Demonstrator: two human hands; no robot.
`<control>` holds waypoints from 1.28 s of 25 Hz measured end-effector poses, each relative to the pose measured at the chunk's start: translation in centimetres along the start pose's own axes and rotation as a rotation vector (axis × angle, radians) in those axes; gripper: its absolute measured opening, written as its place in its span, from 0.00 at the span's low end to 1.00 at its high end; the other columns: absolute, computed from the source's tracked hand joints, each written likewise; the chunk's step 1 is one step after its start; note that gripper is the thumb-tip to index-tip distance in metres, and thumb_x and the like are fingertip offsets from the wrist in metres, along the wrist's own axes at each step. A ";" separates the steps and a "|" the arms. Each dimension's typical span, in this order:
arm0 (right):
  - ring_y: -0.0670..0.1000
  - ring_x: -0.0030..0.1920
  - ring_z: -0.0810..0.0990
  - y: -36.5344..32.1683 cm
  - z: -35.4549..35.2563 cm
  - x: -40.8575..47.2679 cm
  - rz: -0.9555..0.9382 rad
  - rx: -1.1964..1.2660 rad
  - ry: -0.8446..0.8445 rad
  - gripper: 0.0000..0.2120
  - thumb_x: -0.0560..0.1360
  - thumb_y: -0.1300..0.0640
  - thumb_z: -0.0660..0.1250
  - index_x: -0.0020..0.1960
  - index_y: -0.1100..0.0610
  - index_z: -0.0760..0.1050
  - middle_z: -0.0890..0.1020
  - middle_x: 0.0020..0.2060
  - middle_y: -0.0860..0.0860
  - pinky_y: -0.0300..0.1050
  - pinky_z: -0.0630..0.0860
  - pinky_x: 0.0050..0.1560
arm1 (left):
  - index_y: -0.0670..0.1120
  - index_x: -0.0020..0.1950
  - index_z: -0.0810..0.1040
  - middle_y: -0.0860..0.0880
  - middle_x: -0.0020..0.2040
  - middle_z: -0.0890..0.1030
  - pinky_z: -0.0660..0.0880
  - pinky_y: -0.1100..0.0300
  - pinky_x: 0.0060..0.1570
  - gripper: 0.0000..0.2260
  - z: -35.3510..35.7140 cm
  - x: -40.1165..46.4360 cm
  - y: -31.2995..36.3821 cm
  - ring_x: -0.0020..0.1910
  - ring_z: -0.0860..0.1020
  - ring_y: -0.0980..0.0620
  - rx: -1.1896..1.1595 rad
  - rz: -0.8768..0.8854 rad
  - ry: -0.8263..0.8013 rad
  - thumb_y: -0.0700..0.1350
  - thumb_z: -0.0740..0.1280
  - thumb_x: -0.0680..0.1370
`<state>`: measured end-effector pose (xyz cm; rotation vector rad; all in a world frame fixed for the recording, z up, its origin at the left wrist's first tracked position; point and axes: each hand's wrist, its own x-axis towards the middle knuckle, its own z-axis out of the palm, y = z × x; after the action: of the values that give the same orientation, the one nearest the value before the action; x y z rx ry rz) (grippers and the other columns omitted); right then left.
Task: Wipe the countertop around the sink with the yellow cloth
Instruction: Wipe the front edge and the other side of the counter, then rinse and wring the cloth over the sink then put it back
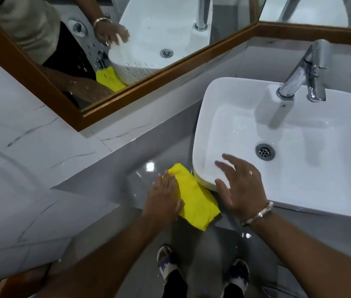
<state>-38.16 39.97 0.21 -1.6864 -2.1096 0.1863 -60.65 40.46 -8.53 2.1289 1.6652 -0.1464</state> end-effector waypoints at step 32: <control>0.49 0.26 0.70 4.7 -16.7 6.3 0.755 1.123 -0.925 0.08 0.62 0.54 0.70 0.37 0.56 0.74 0.74 0.26 0.50 0.40 0.65 0.29 | 0.41 0.69 0.69 0.44 0.66 0.77 0.61 0.46 0.71 0.33 -15.8 6.2 17.2 0.67 0.73 0.44 -0.005 0.703 0.559 0.49 0.74 0.68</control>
<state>-28.19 44.49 15.02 -1.5705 -1.0835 2.1979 -45.50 49.10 8.17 2.7679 1.0297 0.7141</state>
